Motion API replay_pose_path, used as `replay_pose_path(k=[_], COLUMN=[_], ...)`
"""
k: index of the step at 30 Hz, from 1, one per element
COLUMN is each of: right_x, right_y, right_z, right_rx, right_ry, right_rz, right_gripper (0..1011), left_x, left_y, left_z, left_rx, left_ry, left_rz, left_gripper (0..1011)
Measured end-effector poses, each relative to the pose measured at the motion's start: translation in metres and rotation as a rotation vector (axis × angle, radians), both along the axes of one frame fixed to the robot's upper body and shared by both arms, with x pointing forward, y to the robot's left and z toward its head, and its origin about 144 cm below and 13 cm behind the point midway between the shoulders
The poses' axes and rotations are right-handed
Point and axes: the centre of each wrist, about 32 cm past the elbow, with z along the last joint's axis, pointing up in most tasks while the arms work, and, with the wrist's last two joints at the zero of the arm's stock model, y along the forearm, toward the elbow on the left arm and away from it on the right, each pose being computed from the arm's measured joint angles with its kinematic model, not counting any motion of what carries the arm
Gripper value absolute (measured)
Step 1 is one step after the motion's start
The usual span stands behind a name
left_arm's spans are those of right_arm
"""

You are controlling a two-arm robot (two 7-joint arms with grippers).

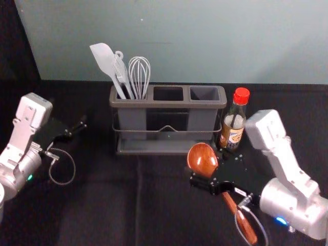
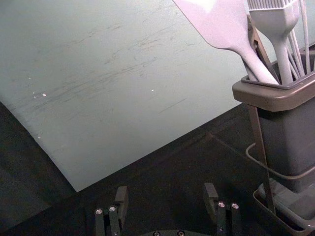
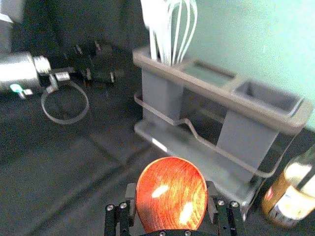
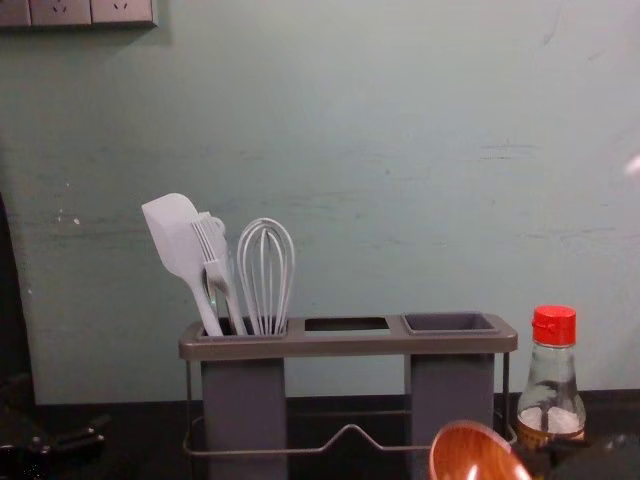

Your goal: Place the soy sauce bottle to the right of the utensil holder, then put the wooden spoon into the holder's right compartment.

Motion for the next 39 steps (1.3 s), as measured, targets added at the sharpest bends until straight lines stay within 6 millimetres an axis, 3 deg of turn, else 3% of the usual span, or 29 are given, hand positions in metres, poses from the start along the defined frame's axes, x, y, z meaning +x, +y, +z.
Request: replay_pose_path(k=[9,24,39], right_x=[-0.013,-0.028,-0.028], right_y=[-0.016,-0.007,-0.004], right_z=[-0.021,-0.073,-0.080], right_rx=[0.135,0.377,0.379], right_ry=[-0.217,-0.694,-0.742], right_rz=[0.059,0.006,-0.030], right_gripper=[837,837,837], left_x=[0.000,0.000,0.000], left_y=[0.000,0.000,0.000], left_z=[0.000,0.000,0.000], left_rx=[0.000,0.000,0.000], left_ry=[0.000,0.000,0.000], left_rz=[0.000,0.000,0.000], left_gripper=[1005,1005,1005])
